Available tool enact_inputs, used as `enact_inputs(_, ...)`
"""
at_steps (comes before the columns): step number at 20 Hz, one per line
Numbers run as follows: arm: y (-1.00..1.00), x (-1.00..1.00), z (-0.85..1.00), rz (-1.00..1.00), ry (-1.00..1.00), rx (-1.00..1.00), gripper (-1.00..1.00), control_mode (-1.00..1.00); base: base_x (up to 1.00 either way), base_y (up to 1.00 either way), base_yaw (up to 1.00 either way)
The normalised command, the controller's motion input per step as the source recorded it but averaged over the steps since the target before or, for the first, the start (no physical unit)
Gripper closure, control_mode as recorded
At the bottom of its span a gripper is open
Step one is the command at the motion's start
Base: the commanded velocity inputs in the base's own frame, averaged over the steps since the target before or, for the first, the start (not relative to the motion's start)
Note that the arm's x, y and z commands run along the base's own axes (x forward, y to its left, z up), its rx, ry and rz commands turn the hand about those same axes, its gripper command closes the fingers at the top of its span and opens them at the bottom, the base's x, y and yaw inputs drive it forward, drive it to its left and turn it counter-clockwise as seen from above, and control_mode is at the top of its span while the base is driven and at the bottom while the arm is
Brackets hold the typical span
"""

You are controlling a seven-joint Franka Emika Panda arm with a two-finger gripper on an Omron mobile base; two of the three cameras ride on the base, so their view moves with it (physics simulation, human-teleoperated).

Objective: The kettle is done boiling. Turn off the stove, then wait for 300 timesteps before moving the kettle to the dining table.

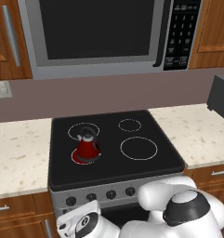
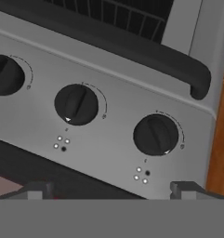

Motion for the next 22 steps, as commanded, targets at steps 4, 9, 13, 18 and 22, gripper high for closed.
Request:
enact_inputs(4,0.14,0.05,-0.07,0.00,0.03,0.00,-1.00,-1.00,0.00,0.00,0.00)
enact_inputs(9,0.14,0.03,-0.07,0.00,0.03,0.00,-1.00,-1.00,0.00,0.00,0.00)
enact_inputs(13,0.02,0.02,-0.03,0.00,0.00,0.00,-1.00,-1.00,0.00,0.00,0.00)
enact_inputs(18,0.00,0.00,-0.01,0.00,0.00,0.00,-1.00,-1.00,0.00,0.00,0.00)
enact_inputs(22,0.00,0.03,0.00,0.00,0.00,0.00,-1.00,-1.00,0.00,0.00,0.00)
